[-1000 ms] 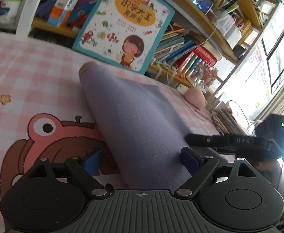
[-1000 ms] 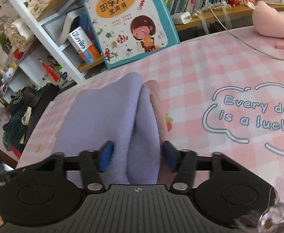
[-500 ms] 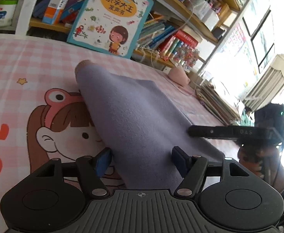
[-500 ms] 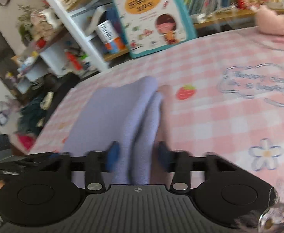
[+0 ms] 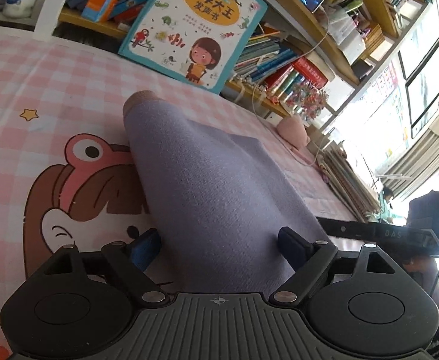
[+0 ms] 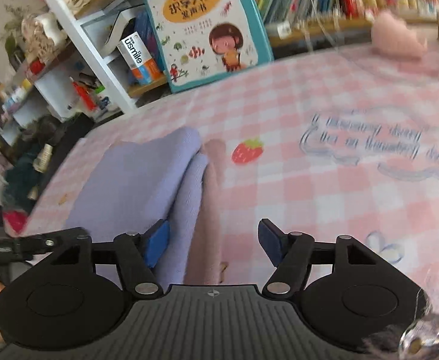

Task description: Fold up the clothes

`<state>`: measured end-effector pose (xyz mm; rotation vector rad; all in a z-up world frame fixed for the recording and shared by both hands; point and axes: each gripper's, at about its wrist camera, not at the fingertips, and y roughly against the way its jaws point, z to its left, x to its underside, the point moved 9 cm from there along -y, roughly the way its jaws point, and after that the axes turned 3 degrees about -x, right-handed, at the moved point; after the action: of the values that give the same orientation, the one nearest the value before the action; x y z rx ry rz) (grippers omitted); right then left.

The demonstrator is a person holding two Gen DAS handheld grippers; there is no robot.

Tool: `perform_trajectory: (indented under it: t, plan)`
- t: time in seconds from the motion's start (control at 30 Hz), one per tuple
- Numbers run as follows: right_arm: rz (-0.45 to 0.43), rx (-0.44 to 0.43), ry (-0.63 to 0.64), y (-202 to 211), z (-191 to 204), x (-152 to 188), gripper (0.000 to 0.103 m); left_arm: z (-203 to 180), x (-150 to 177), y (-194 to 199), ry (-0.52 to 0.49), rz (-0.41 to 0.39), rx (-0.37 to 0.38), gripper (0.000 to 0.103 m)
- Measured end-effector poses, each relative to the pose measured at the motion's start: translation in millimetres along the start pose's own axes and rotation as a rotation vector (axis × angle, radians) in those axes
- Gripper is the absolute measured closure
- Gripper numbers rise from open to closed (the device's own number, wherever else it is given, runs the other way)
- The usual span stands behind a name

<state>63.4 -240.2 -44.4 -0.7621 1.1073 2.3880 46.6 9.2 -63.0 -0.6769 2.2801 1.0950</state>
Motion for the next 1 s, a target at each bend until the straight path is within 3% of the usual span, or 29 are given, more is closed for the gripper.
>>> perform_trajectory:
  t: [0.17,0.23,0.37,0.47,0.53,0.6,0.7,0.8,0.87,1.0]
  plan:
    - [-0.030,-0.114,-0.185,2.9,-9.2,-6.1,0.039,-0.1,-0.4,-1.0,0.001,0.004,-0.004,0.015]
    - [-0.037,-0.161,-0.261,3.7,-11.8,-8.7,0.032,-0.5,-0.2,-1.5,-0.002,0.005,-0.008,0.015]
    - [0.070,-0.201,-0.274,-10.7,-3.8,2.7,0.031,0.4,0.5,-1.5,0.004,0.005,-0.006,0.015]
    - [0.101,-0.199,-0.211,-18.9,8.2,9.0,0.033,0.1,0.9,-1.5,0.001,0.004,-0.008,0.015]
    - [0.095,-0.150,-0.132,-22.4,15.2,9.6,0.051,0.1,0.9,-1.8,-0.001,0.003,-0.012,0.019]
    - [0.070,-0.127,-0.064,-23.3,23.5,10.7,0.068,-2.1,0.7,0.0,-0.015,-0.007,-0.027,0.031]
    - [0.007,-0.067,0.127,-15.7,45.7,11.5,0.074,-12.2,0.7,7.7,-0.089,-0.037,-0.068,0.039]
    - [0.002,-0.048,0.253,-13.9,59.2,20.4,0.074,-26.5,3.5,17.1,-0.220,-0.069,-0.124,0.037]
    - [0.017,-0.070,0.190,-17.1,51.1,22.6,0.071,-17.8,2.7,14.8,-0.181,-0.045,-0.111,0.034]
    - [0.042,-0.116,-0.006,-24.2,32.4,22.2,0.056,6.3,0.4,9.1,0.006,0.001,-0.017,0.028]
